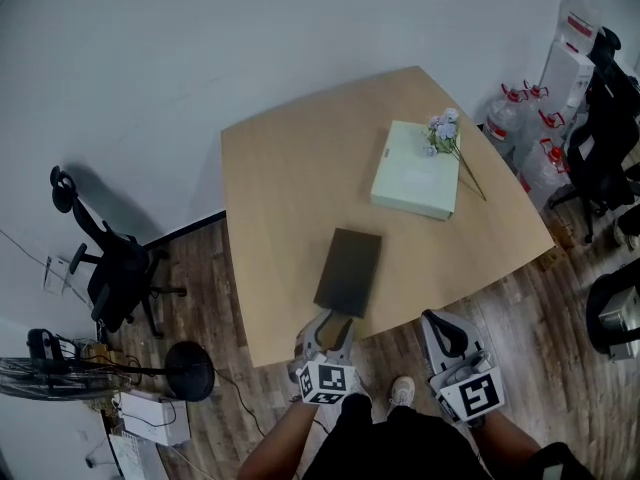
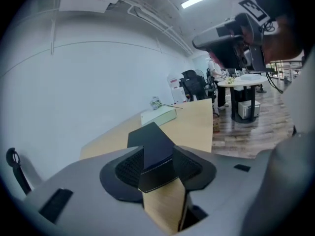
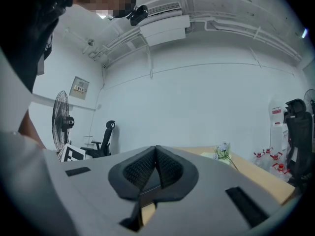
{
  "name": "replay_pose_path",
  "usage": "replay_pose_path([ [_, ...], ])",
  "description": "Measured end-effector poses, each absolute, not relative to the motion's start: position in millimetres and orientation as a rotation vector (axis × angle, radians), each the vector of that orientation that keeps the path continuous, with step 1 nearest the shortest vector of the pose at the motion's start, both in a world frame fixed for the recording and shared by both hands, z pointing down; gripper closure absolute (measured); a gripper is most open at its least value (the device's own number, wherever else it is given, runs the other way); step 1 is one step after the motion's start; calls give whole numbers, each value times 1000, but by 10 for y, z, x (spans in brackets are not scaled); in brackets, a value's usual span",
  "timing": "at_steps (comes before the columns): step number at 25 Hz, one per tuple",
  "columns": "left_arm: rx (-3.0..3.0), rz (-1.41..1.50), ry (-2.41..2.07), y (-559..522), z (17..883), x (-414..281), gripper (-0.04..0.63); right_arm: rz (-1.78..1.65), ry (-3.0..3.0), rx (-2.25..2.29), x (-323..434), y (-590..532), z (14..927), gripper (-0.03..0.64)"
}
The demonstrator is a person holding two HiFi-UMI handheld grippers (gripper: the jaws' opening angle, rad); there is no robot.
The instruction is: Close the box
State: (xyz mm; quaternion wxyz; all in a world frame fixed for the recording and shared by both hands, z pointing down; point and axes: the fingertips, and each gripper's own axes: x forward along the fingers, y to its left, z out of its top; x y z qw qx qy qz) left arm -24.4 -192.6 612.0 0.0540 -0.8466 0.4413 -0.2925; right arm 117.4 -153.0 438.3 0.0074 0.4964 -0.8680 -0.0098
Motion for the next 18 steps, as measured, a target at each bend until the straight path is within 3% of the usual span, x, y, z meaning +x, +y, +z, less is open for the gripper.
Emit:
replay_pose_path([
  [8,-2637,-473,1554,-2051,5147,-311,438,-55,-2745,1530,1093,-1625,4307,604],
  [14,-2613,-305,1645,-2087,4701,-437,585,-122,-2751,1521,1009,-1703,4196,604],
  [18,-2649,-254,1681,-2067,4622,-500,586,-134,-2747,1525,985,-1771,4144,604],
])
